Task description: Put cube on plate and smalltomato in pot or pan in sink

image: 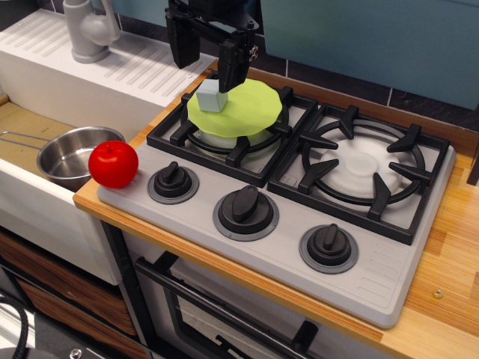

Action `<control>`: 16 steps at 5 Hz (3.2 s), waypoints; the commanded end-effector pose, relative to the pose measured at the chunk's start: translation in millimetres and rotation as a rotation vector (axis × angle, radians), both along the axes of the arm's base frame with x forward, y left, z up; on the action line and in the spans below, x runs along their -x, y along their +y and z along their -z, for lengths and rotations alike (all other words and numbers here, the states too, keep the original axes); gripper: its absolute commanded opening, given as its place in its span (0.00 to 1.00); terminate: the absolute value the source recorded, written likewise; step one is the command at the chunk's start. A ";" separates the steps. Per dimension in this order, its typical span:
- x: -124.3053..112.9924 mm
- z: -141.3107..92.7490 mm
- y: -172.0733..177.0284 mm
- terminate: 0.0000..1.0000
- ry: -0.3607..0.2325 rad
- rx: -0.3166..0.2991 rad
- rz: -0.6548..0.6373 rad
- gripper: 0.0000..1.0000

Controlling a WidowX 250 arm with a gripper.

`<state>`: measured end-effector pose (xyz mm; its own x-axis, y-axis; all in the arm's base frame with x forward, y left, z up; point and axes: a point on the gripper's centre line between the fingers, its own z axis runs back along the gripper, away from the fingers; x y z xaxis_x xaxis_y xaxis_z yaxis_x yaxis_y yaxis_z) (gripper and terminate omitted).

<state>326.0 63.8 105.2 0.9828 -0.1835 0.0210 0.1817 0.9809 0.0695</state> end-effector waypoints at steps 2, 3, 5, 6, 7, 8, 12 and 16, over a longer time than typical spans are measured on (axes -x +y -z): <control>43.5 -27.6 39.2 0.00 -0.202 -0.067 -0.068 1.00; 51.0 -19.7 49.0 0.00 -0.239 -0.094 -0.104 1.00; 68.7 -4.5 63.7 0.00 -0.264 -0.099 -0.179 1.00; 75.5 -0.8 65.6 0.00 -0.273 -0.108 -0.200 1.00; 80.9 0.3 68.8 0.00 -0.275 -0.105 -0.216 1.00; 83.0 9.4 72.9 0.00 -0.299 -0.095 -0.216 1.00; 84.8 28.2 70.6 0.00 -0.301 -0.063 -0.233 1.00; 88.8 59.5 59.9 0.00 -0.352 -0.019 -0.245 1.00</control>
<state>233.1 121.8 37.7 0.9386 0.0587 0.3400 -0.0931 0.9920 0.0856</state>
